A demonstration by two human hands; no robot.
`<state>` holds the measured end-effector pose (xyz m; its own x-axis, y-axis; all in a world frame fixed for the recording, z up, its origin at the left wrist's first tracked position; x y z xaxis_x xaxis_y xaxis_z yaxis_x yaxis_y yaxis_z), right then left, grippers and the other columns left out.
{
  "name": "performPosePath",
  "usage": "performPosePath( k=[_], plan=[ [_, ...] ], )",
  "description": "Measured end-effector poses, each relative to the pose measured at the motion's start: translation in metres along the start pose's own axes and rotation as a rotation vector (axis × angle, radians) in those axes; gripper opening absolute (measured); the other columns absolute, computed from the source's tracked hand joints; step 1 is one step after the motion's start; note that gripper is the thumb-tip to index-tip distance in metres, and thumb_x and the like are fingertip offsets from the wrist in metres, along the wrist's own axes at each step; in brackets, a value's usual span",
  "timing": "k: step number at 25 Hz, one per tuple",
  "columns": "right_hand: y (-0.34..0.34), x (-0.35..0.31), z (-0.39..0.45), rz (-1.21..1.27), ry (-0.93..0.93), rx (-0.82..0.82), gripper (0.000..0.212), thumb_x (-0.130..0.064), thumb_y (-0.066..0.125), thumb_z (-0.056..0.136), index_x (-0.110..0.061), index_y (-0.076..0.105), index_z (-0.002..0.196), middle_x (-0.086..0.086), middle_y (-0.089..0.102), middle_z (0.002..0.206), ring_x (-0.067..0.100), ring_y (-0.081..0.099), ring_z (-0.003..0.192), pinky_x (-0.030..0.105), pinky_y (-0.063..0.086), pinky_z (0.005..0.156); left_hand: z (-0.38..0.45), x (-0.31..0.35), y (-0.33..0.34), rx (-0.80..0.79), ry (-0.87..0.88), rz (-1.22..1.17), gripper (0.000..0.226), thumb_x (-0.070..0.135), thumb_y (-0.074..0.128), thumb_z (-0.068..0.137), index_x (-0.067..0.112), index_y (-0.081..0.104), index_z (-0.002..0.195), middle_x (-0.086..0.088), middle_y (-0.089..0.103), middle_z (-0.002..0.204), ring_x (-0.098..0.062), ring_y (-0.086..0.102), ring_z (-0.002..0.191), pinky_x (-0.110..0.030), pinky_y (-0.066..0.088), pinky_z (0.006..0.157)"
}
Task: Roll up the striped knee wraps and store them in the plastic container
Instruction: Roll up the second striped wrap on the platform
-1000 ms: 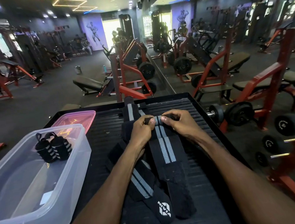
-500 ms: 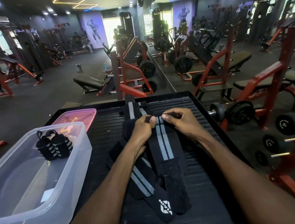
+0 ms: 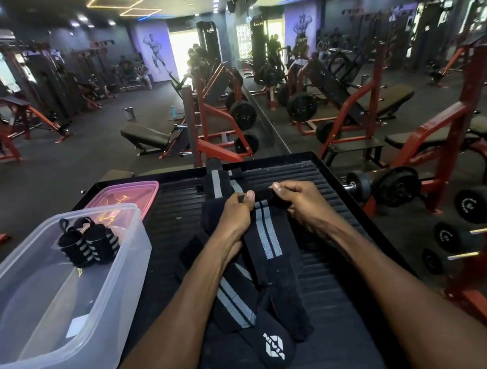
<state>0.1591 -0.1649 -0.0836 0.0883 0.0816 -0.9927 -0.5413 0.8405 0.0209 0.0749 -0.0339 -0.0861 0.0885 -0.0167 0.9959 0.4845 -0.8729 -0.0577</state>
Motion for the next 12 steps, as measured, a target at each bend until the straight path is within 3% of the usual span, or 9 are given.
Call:
performPosePath(
  k=[2,5,8,12],
  plan=[
    [0.001,0.004,0.002,0.123,0.034,-0.017,0.023,-0.024,0.062,0.097,-0.01,0.079,0.09,0.028,0.072,0.104,0.039,0.067,0.096,0.058,0.046,0.091,0.0,0.0,0.002,0.008,0.003,0.007,0.027,0.037,0.046,0.104,0.012,0.058,0.103,-0.008,0.069,0.105,-0.022,0.065,0.1,-0.038,0.052,0.089],
    [0.005,0.005,-0.001,0.223,0.047,-0.052,0.026,-0.026,0.064,0.095,-0.005,0.077,0.097,0.029,0.071,0.108,0.039,0.067,0.099,0.055,0.047,0.096,0.001,-0.001,0.002,-0.008,-0.034,-0.044,0.038,0.037,0.047,0.104,0.004,0.057,0.119,-0.014,0.069,0.115,-0.027,0.066,0.108,-0.045,0.052,0.098],
    [0.009,0.002,-0.006,0.314,0.053,-0.088,0.028,-0.023,0.062,0.094,0.0,0.072,0.107,0.022,0.073,0.104,0.031,0.071,0.095,0.046,0.056,0.091,0.001,-0.002,0.002,-0.065,-0.092,-0.179,0.034,0.029,0.047,0.105,0.001,0.056,0.119,-0.018,0.07,0.107,-0.029,0.069,0.095,-0.043,0.057,0.085],
    [0.013,0.004,-0.01,0.318,0.036,-0.105,0.022,-0.014,0.061,0.093,-0.002,0.07,0.11,0.016,0.073,0.102,0.022,0.071,0.089,0.034,0.058,0.083,-0.007,0.002,-0.003,-0.16,-0.143,-0.296,0.024,0.018,0.043,0.106,0.003,0.061,0.102,-0.013,0.074,0.086,-0.023,0.072,0.077,-0.036,0.058,0.072]
  ],
)
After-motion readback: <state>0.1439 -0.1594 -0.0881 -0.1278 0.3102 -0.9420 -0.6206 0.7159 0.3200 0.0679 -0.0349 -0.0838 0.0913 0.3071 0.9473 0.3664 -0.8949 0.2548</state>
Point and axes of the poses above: each hand's wrist, its own z-axis towards the middle knuckle, its own y-axis out of the palm, x = y × z, the point moved 5 cm from there along z, towards the middle knuckle
